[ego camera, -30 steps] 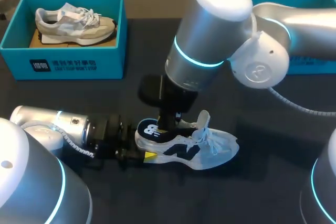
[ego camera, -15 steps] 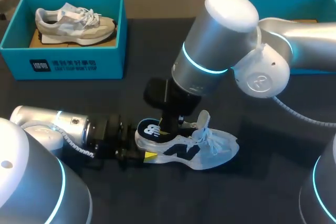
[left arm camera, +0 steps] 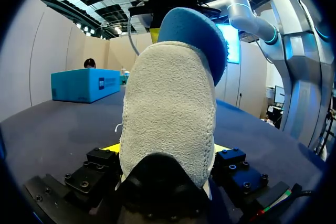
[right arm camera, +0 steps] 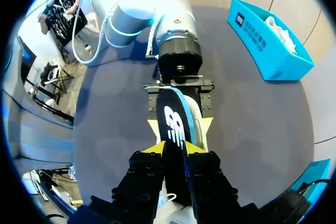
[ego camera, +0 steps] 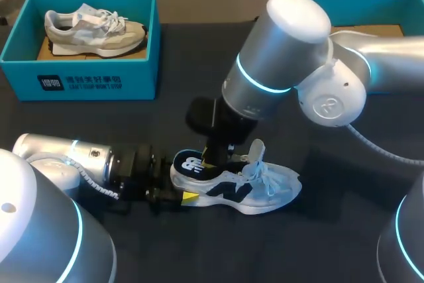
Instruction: Take the shoe out of the shoebox, open the shoe tongue, remove and reinsert the insole, then place the shoe into the shoebox
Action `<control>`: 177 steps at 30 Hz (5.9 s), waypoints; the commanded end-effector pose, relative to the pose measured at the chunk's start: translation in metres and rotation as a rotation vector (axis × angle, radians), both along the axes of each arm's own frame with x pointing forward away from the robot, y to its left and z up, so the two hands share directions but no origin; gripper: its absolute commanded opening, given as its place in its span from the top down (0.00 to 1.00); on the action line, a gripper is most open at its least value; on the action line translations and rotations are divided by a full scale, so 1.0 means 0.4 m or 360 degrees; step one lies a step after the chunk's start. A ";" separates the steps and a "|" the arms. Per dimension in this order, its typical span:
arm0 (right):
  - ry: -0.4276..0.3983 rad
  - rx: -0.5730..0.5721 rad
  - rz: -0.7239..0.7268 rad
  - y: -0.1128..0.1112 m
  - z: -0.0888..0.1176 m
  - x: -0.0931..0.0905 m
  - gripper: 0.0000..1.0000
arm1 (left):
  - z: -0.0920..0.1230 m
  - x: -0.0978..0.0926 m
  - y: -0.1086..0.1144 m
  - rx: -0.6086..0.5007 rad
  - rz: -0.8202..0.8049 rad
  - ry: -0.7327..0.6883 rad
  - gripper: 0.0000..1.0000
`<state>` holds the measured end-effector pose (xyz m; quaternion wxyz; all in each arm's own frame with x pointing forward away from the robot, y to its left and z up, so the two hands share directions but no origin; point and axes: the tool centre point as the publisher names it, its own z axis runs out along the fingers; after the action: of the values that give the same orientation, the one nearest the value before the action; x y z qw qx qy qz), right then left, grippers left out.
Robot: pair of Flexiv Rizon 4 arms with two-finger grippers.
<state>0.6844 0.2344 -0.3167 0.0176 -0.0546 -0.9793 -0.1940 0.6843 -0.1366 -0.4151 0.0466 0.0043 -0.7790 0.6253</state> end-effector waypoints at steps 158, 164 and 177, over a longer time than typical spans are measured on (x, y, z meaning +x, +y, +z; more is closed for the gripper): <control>0.0346 0.0040 0.0400 -0.024 0.083 0.080 0.65 | 0.001 -0.001 -0.001 0.0003 0.0006 -0.0001 1.00; 0.0350 0.0045 0.0401 -0.023 0.079 0.080 0.65 | 0.001 -0.001 -0.001 0.0003 0.0006 -0.0001 1.00; 0.0350 0.0045 0.0401 -0.023 0.079 0.080 0.63 | 0.001 -0.001 -0.001 0.0003 0.0006 -0.0001 1.00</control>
<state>0.7163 0.2241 -0.2844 0.1493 0.0479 -0.9678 -0.1972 0.6843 -0.1366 -0.4151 0.0466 0.0043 -0.7790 0.6253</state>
